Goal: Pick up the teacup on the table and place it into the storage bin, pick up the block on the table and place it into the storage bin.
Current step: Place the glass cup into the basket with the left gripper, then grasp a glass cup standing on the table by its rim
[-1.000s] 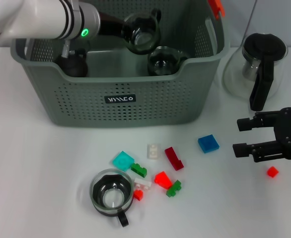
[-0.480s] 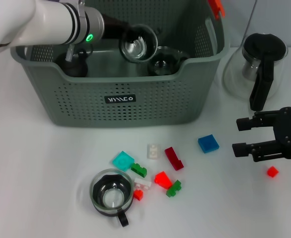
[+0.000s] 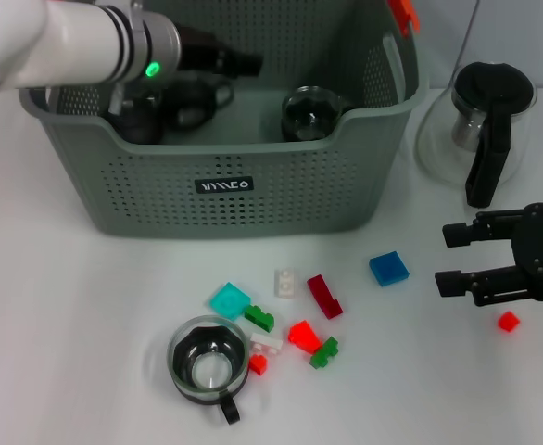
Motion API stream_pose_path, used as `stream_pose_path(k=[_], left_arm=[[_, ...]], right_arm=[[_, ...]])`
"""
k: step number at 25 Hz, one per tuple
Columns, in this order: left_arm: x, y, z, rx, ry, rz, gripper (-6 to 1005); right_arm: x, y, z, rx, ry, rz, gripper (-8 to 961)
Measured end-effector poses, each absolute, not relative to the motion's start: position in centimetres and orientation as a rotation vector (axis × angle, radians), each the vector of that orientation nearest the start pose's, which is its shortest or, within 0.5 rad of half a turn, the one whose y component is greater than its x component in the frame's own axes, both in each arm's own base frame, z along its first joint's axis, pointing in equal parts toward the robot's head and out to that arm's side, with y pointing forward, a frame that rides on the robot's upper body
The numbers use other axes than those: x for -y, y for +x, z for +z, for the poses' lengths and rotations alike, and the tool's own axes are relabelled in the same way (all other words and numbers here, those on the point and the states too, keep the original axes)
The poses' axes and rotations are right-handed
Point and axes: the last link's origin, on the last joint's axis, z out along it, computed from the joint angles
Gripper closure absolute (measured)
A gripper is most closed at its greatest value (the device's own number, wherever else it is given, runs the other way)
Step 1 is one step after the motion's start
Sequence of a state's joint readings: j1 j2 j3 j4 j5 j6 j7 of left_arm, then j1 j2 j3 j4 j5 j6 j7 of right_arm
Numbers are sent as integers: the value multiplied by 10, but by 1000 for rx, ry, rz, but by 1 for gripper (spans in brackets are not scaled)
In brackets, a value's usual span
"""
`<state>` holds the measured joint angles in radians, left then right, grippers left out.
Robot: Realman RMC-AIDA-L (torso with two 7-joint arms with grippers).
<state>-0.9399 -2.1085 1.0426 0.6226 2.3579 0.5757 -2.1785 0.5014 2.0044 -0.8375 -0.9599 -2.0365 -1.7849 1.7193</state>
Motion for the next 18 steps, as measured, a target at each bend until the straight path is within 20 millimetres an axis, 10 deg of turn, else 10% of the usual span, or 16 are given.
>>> stream_pose_path(k=[8,13,18], left_arm=[[-460,-121,38,812,-2313,-489,141],[-376,-98,50,403,-2803,-640,148],[-317,-127,47,44,-3000,-475,151]], right_arm=[[-322,243,53,-696,-2935,483,130],[-326,245,54,-691,-2920,488,131],[-327,247,52,-716,-2907,496,131]])
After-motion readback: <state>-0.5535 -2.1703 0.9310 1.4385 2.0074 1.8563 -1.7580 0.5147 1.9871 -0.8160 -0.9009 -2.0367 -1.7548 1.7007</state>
